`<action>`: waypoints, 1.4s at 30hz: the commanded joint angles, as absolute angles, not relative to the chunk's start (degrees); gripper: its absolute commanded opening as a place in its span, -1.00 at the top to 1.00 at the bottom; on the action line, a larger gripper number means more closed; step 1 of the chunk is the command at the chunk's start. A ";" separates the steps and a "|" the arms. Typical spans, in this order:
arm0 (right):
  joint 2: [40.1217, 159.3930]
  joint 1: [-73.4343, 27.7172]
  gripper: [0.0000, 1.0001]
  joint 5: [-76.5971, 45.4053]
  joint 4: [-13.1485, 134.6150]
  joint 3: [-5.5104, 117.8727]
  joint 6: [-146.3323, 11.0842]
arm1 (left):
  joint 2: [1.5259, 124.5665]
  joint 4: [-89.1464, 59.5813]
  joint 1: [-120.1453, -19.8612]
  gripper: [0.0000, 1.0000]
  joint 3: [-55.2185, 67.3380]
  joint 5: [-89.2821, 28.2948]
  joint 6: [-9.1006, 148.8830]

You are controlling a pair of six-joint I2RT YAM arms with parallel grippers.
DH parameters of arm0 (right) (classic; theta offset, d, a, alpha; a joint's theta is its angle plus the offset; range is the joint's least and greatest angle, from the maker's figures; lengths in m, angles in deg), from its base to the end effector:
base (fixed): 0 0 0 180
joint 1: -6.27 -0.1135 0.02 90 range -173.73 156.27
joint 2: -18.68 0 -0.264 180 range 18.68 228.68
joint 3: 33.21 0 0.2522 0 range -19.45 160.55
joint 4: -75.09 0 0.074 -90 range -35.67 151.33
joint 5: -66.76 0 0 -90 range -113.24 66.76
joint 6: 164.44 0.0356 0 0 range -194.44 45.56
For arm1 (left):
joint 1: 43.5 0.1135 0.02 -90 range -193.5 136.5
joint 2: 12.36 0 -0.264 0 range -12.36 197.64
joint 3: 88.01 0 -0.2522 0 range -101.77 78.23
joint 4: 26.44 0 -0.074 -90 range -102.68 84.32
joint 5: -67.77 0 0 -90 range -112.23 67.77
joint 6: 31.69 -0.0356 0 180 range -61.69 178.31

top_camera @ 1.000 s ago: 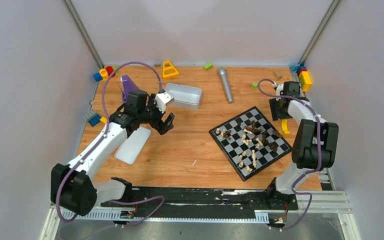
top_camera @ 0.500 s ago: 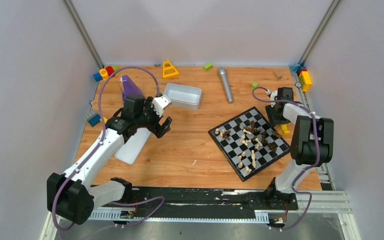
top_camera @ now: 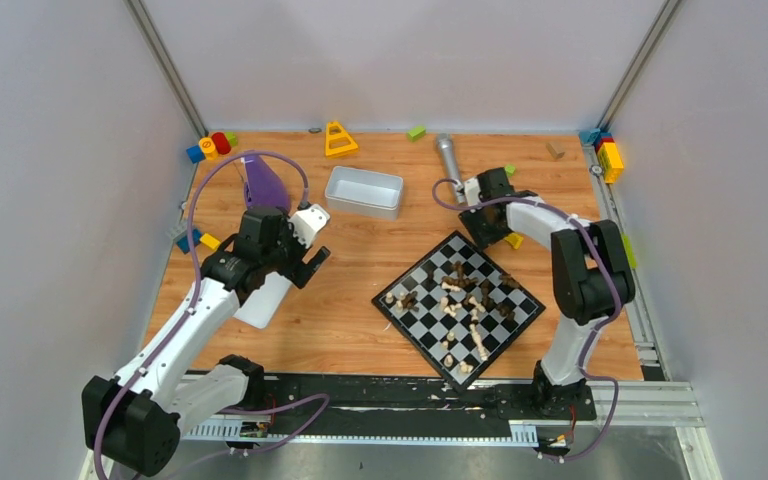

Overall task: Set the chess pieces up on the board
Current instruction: Adjust the chessboard at the center of the board.

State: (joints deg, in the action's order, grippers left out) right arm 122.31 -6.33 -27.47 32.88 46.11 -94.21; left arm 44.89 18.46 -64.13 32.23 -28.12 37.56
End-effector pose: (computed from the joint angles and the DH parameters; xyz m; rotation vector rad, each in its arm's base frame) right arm 0.3477 0.0750 0.1658 -0.7419 2.6315 -0.1363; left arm 0.1952 -0.0774 0.2728 0.8645 2.1407 -0.1177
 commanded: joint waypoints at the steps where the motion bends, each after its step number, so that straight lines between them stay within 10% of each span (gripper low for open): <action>1: 126.75 -13.48 -0.07 -20.46 28.30 52.52 -90.97 | 43.42 19.12 -64.33 -1.00 32.65 -23.38 36.57; 15: 122.80 -18.65 -0.37 -21.49 23.18 64.56 -92.34 | 43.83 19.75 -64.33 -1.00 32.10 -21.79 36.60; 32: 76.91 -1.93 -0.45 -20.41 8.93 24.25 -113.59 | 43.17 17.44 -64.34 -1.00 31.63 -29.08 35.04; 42: 82.11 -1.91 -0.38 -19.74 19.69 15.11 -114.52 | 44.93 15.49 -64.34 -1.00 31.63 -30.29 34.22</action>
State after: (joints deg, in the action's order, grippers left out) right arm 79.03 -1.96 -20.08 11.79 16.64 -112.59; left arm 44.46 17.95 -64.13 32.58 -29.11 35.61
